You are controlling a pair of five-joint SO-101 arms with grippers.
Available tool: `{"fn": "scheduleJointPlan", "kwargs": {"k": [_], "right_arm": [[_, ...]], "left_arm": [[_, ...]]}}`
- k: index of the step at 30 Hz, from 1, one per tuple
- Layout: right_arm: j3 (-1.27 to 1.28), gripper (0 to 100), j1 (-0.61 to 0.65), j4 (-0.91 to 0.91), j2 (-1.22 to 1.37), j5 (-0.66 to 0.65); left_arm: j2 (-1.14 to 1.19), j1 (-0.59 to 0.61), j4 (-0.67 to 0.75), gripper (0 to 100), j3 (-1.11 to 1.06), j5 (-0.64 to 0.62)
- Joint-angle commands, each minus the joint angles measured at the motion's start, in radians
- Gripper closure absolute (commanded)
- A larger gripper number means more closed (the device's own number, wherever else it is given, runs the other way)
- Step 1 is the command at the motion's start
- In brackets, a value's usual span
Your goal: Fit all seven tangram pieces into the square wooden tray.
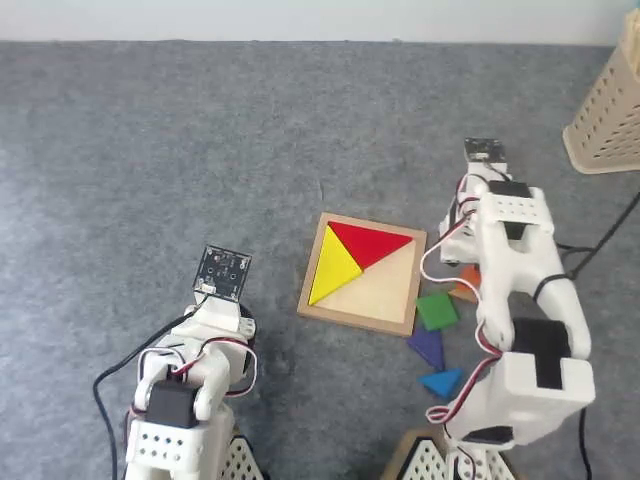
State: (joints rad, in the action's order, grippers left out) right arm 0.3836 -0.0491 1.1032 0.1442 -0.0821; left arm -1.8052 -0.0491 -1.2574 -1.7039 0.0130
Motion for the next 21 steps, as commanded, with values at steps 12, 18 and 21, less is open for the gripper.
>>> {"fn": "scheduleJointPlan", "kwargs": {"k": [12,18,21], "right_arm": [[-0.181,85.1,-0.268,0.085,-0.007,-0.025],[-0.229,85.0,-0.248,0.183,-0.008,0.029],[-0.229,85.0,-0.209,0.226,-0.013,0.075]], "left_arm": [[-0.021,-0.006,-0.006,99,0.019,-0.008],[-0.021,-0.006,-0.006,99,0.019,-0.008],[-0.021,-0.006,-0.006,99,0.019,-0.008]]}}
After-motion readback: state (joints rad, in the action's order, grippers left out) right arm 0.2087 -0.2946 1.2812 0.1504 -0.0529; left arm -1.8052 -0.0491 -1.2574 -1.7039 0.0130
